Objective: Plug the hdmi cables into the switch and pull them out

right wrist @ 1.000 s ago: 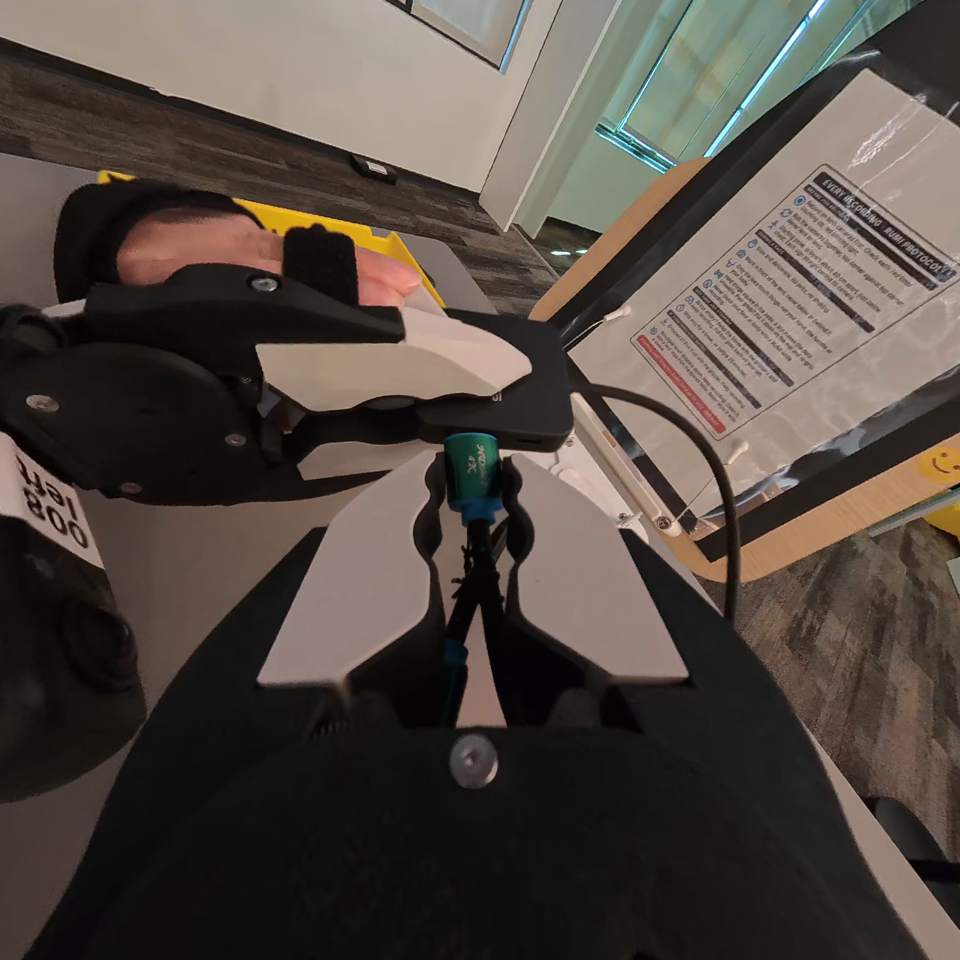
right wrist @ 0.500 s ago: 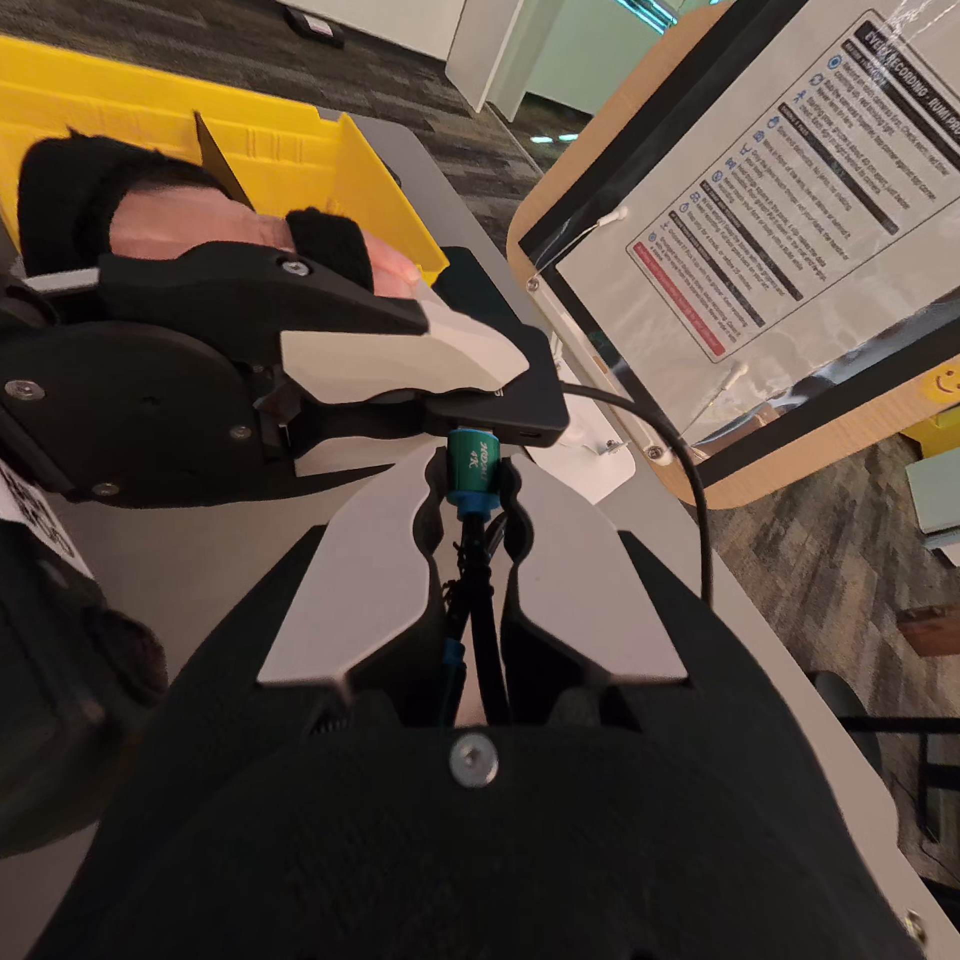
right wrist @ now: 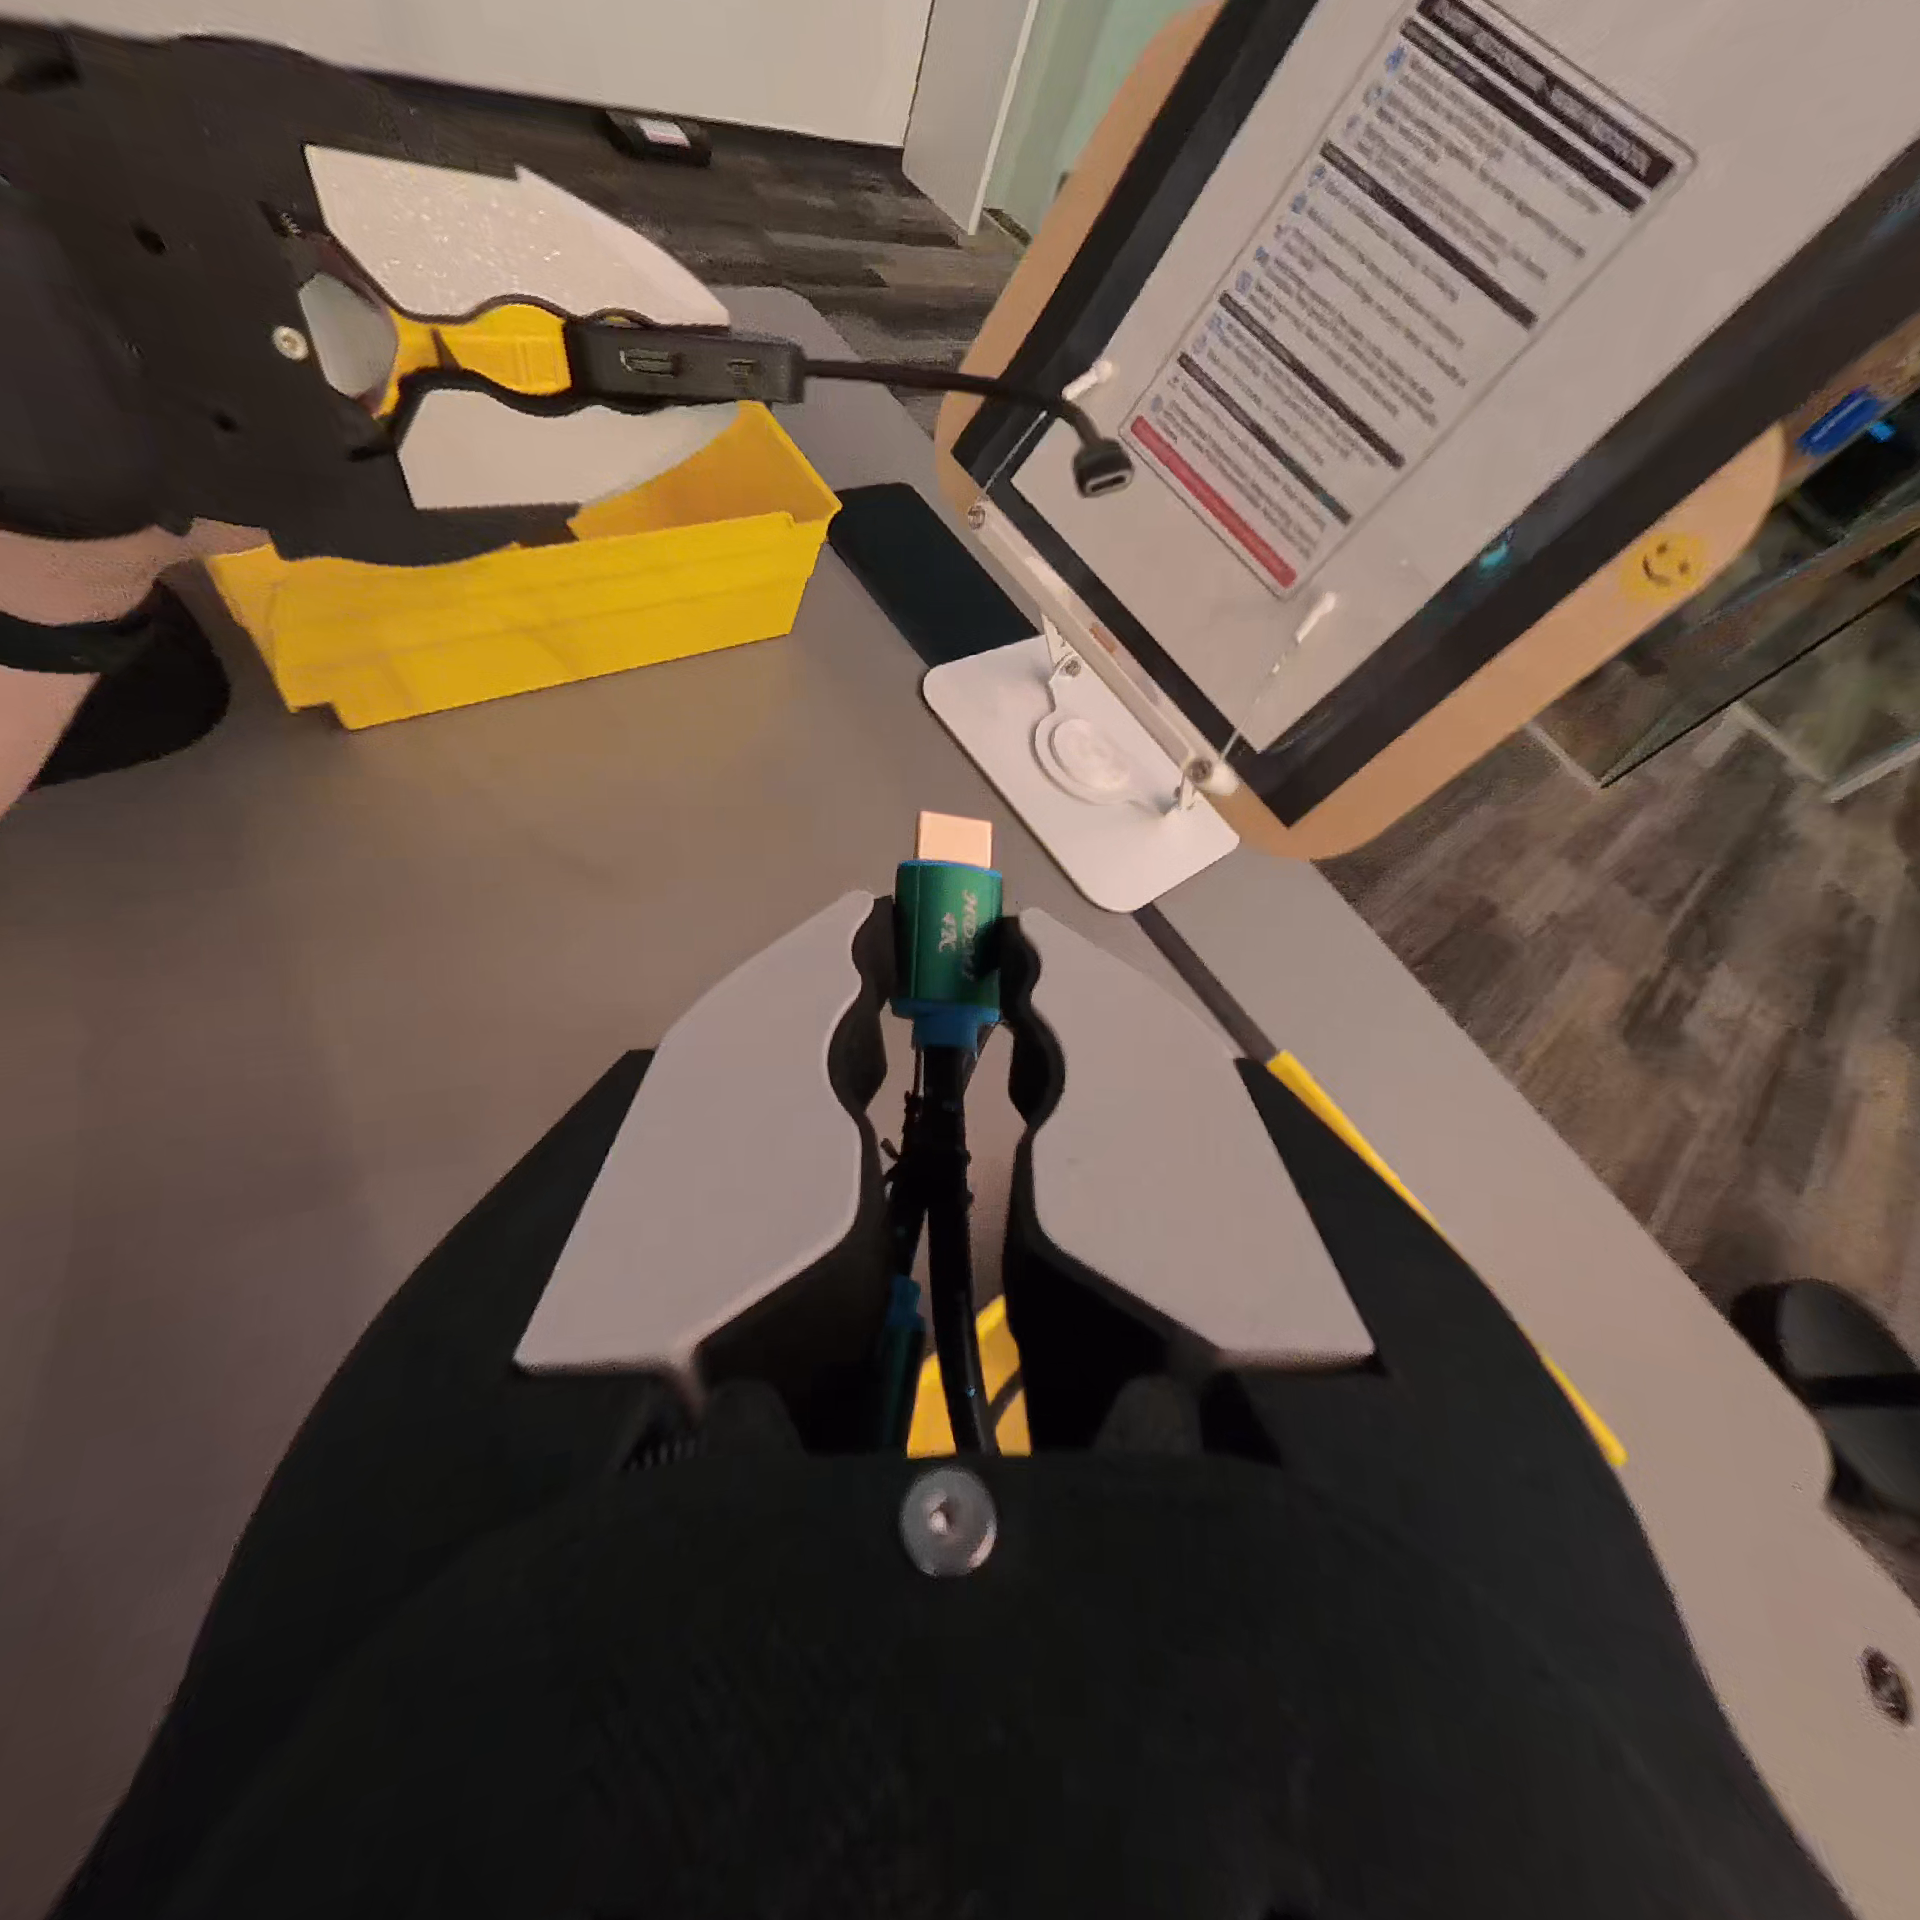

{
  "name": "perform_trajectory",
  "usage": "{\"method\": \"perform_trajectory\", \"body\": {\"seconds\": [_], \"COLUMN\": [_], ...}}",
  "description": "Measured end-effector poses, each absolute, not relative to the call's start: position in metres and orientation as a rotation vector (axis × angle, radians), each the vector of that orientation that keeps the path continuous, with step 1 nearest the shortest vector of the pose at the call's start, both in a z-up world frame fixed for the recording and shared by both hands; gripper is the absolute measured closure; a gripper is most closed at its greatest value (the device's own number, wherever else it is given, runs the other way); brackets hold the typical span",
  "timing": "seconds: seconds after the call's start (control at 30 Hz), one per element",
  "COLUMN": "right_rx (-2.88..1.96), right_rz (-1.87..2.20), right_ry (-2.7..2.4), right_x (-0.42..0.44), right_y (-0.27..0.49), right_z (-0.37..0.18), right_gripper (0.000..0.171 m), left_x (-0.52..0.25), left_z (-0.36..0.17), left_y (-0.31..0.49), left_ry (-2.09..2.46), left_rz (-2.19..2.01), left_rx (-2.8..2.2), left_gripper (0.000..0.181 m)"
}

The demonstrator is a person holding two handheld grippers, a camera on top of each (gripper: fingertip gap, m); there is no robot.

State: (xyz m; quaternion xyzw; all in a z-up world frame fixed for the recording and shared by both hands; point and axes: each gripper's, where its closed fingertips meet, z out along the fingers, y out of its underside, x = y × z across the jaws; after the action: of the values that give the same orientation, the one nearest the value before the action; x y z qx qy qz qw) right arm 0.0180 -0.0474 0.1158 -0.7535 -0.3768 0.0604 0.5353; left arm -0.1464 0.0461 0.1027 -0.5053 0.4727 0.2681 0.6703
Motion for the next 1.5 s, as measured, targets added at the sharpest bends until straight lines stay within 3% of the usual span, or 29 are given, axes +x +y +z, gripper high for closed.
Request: {"method": "perform_trajectory", "body": {"seconds": [0.3, 0.4, 0.57, 0.77, 0.83, 0.9, 1.1, 1.27, 1.4, 1.5], "right_rx": [-1.738, -1.85, -2.259, -2.23, -2.155, -2.01, -1.367, -1.012, -0.91, -0.961], "right_rz": [0.547, 0.742, 1.067, 0.813, 0.702, 0.543, 0.251, -0.122, -0.088, -0.11], "right_ry": [-0.809, -0.847, -0.671, -0.514, -0.515, -0.511, -0.936, -1.339, -1.481, -1.556], "right_x": [0.095, 0.121, 0.161, 0.201, 0.212, 0.222, 0.113, 0.002, -0.053, -0.073], "right_y": [-0.103, -0.092, -0.039, -0.001, 0.002, 0.006, -0.027, -0.068, -0.1, -0.091], "right_z": [0.139, 0.1, -0.014, -0.027, -0.013, 0.018, 0.131, 0.132, 0.122, 0.099], "right_gripper": [0.151, 0.151, 0.15, 0.157, 0.142, 0.139, 0.117, 0.124, 0.137, 0.137], "left_x": [-0.149, -0.147, -0.139, -0.134, -0.133, -0.132, -0.105, -0.09, -0.087, -0.076], "left_z": [0.091, 0.09, 0.09, 0.087, 0.086, 0.084, 0.077, 0.071, 0.064, 0.063], "left_y": [0.044, 0.041, 0.034, 0.032, 0.033, 0.032, 0.002, -0.025, -0.025, -0.033], "left_ry": [1.169, 1.19, 1.206, 1.221, 1.227, 1.231, 1.331, 1.447, 1.499, 1.529], "left_rz": [0.64, 0.639, 0.62, 0.615, 0.601, 0.574, 0.125, -0.055, 0.084, 0.121], "left_rx": [-1.199, -1.197, -1.188, -1.184, -1.189, -1.197, -1.218, -1.19, -1.145, -1.074], "left_gripper": [0.168, 0.168, 0.168, 0.168, 0.168, 0.168, 0.168, 0.168, 0.168, 0.168]}}
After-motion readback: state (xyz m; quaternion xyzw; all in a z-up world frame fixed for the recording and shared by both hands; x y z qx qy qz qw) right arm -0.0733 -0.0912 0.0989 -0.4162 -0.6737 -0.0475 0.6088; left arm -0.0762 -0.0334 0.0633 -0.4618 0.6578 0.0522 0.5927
